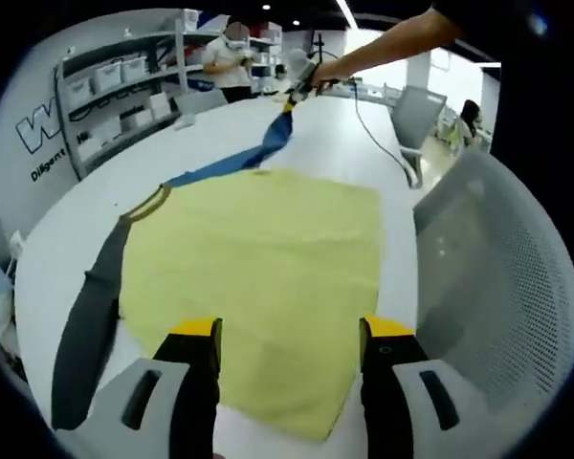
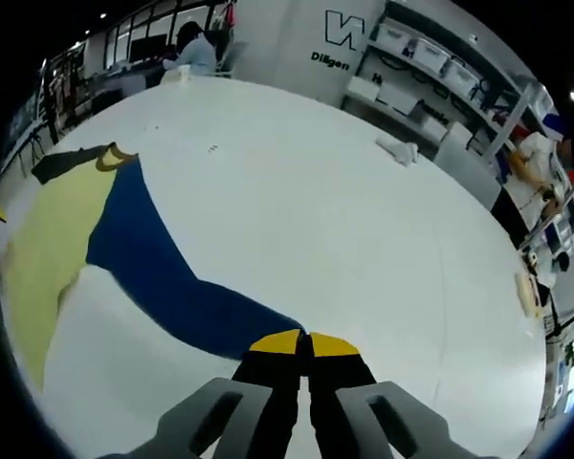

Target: Fold the garment on the visible template until the final outline fits inside the template.

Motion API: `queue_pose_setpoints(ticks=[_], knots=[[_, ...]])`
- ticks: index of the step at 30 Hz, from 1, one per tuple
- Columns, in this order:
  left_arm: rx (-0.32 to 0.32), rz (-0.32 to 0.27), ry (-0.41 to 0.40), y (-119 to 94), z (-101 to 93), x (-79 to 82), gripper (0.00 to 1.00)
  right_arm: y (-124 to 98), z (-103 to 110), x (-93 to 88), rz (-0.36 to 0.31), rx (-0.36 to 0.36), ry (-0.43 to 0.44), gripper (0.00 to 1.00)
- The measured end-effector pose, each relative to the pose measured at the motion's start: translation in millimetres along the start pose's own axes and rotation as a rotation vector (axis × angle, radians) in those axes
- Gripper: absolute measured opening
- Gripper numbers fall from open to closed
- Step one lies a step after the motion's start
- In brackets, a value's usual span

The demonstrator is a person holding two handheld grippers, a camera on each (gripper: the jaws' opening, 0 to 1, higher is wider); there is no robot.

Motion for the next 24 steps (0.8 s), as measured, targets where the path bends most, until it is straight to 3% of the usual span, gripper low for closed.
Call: queue_pose_setpoints(ticks=[5,11,17,24], knots=[[0.015,0.003,-0.008,-3,-1.1,-1.3,0.57,5,-2,-6.6,-0.014,-0.007,0.023,0.01],[0.005,0.002,-0.002,3,-7.3,2.6,0.58,0,-8,-17.5,-0.047,-0.047,0.063,0.14],[0.003,-0.021,0.001,9,-8.2,13.6,0.58,-3,5,-47.9,-0.029,0.007,0.156,0.12],[-0.002,-0.016,0.008,8,-9.3,15.6,0.58,7,14,-67.3,-0.017,0.042,0.185,0.16]])
Point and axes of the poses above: the point that each gripper's makers call its tool centre point, and the gripper's own axes: y roughly forward along the fingers, z roughly to its left, x roughly out of its top, the point moved 3 cm from there along -y, roughly backward along the fingers, and after that the axes turned 12 degrees about -z, right-handed, at the moved point
